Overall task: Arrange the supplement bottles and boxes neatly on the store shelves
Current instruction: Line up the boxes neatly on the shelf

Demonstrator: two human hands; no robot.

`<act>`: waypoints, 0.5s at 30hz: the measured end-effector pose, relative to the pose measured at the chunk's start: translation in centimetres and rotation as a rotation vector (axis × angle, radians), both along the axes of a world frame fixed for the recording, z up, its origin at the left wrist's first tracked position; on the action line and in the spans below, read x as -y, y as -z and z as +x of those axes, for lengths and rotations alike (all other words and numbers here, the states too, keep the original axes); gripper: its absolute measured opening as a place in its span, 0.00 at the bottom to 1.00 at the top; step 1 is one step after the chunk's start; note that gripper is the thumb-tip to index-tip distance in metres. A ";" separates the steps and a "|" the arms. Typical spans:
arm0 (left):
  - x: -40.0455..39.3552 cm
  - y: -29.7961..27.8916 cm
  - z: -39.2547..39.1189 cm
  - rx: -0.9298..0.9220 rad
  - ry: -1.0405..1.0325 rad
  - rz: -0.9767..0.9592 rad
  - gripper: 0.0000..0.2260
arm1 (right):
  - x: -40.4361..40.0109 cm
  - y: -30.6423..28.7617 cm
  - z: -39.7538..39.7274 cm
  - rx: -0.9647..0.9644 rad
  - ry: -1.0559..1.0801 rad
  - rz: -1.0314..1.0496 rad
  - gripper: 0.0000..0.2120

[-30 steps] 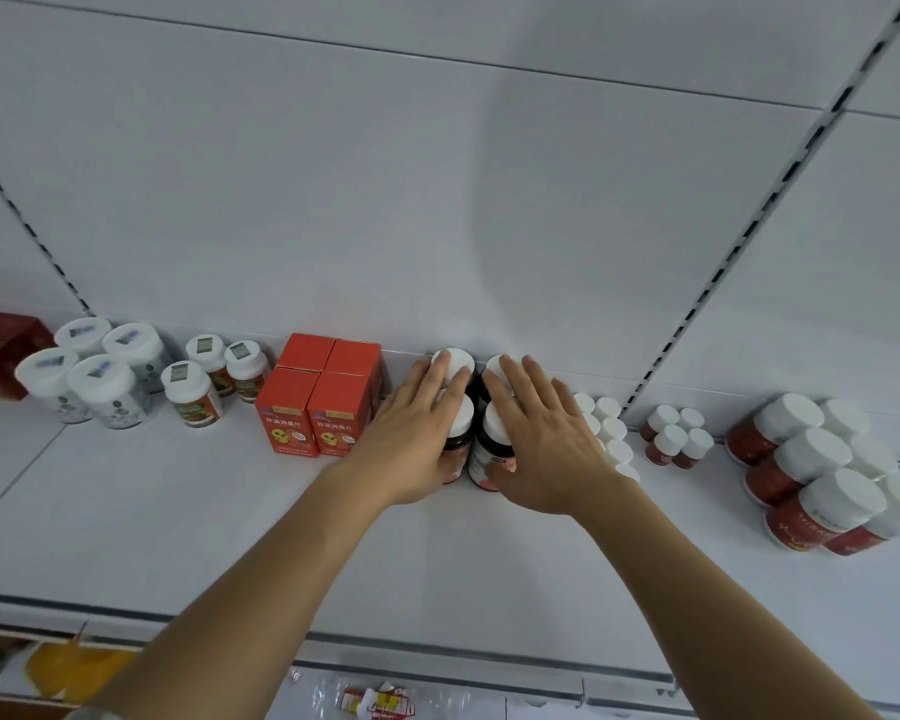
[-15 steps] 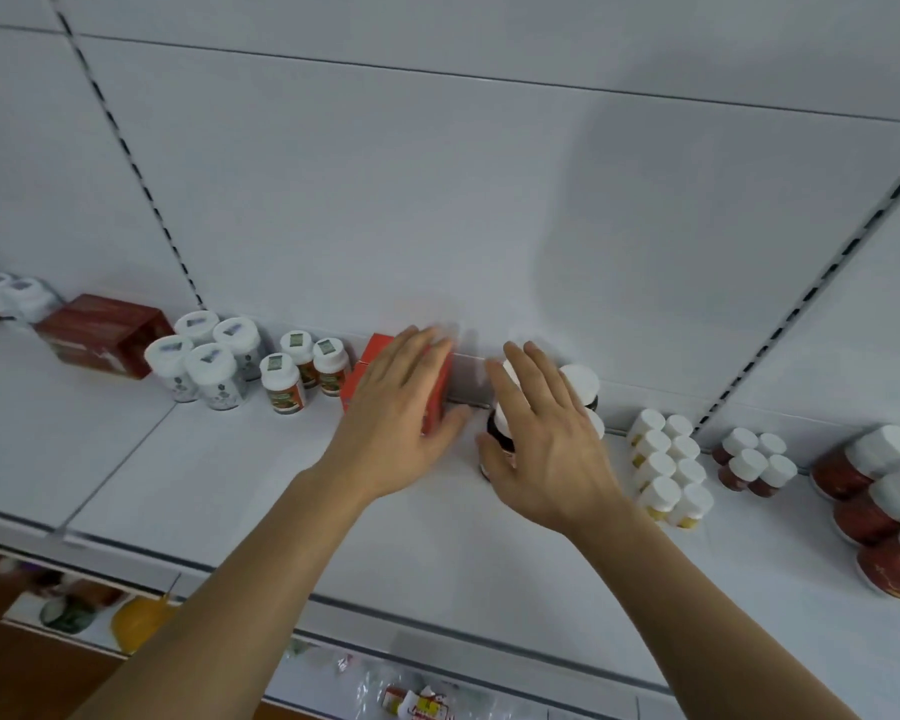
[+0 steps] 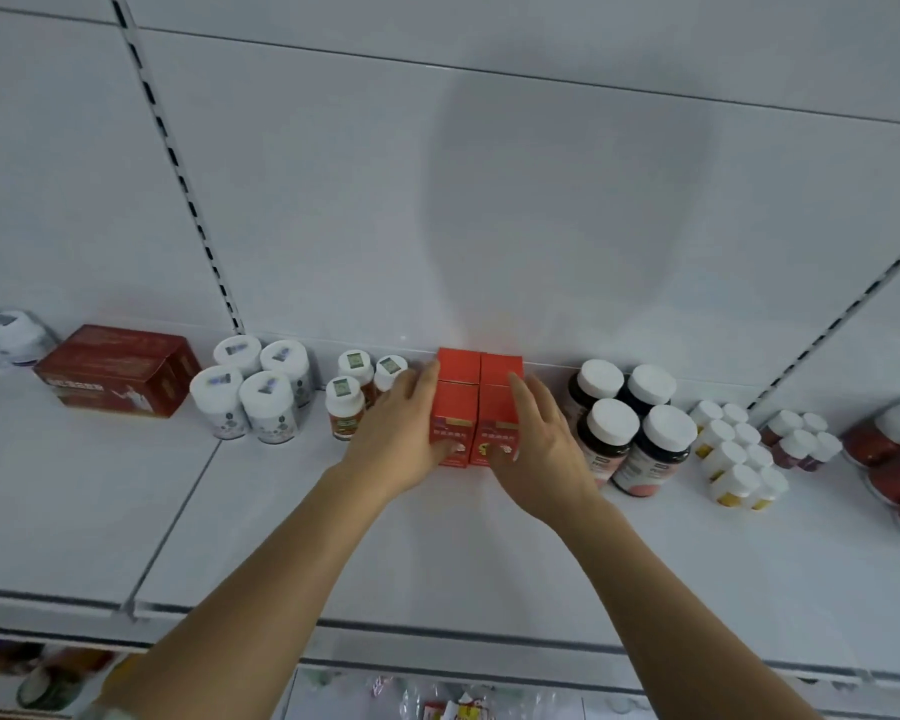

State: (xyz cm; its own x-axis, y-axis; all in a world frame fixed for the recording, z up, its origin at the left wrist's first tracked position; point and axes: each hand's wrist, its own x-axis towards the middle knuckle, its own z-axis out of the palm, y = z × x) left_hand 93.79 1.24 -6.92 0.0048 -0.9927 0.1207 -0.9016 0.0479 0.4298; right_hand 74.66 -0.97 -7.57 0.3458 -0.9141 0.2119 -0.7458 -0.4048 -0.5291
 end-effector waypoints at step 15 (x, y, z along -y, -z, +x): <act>1.9 1.8 -0.6 0.071 0.081 0.061 0.42 | 1.5 1.4 0.9 0.013 0.021 0.080 0.42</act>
State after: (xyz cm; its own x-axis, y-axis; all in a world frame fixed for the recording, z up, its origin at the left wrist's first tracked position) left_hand 93.23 -0.64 -8.76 -0.0820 -0.9950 0.0571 -0.9241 0.0974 0.3694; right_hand 75.53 -2.52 -8.98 0.3243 -0.9351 0.1427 -0.7462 -0.3456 -0.5689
